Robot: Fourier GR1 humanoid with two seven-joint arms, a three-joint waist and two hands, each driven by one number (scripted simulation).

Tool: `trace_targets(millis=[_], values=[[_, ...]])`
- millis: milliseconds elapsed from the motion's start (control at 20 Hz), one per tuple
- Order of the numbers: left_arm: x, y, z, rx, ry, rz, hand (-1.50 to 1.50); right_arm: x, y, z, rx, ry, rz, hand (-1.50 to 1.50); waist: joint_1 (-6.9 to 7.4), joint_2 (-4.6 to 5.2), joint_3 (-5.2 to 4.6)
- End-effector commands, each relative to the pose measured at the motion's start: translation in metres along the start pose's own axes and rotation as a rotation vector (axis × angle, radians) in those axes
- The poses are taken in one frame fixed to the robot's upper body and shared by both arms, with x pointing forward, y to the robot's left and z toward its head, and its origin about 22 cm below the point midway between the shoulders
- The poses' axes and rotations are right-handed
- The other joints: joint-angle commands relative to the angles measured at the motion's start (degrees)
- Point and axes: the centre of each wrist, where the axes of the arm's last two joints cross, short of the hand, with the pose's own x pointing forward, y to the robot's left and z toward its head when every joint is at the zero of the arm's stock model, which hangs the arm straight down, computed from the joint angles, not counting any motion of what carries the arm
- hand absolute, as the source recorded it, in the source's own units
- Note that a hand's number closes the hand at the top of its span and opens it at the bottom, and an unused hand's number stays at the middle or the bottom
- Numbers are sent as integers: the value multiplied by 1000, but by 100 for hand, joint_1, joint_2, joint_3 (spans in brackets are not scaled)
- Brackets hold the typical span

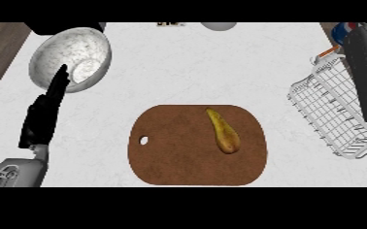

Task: Pick the can from the cutting board and place it in the tiered basket

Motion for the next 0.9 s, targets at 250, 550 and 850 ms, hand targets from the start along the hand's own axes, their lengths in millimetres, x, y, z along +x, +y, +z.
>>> trace_targets(millis=[250, 550, 850], values=[[-6, -3, 5, -1, -6, 0, 0, -54, 13, -4, 162, 81, -48, 150, 17, 22, 2], [0, -5, 8, -10, -5, -1, 0, -83, 44, 11, 312, 209, -177, 150, 37, 23, 8], [4, 16, 11, -11, -14, 0, 0, -110, 37, 13, 307, 254, -291, -150, 91, 32, 3]])
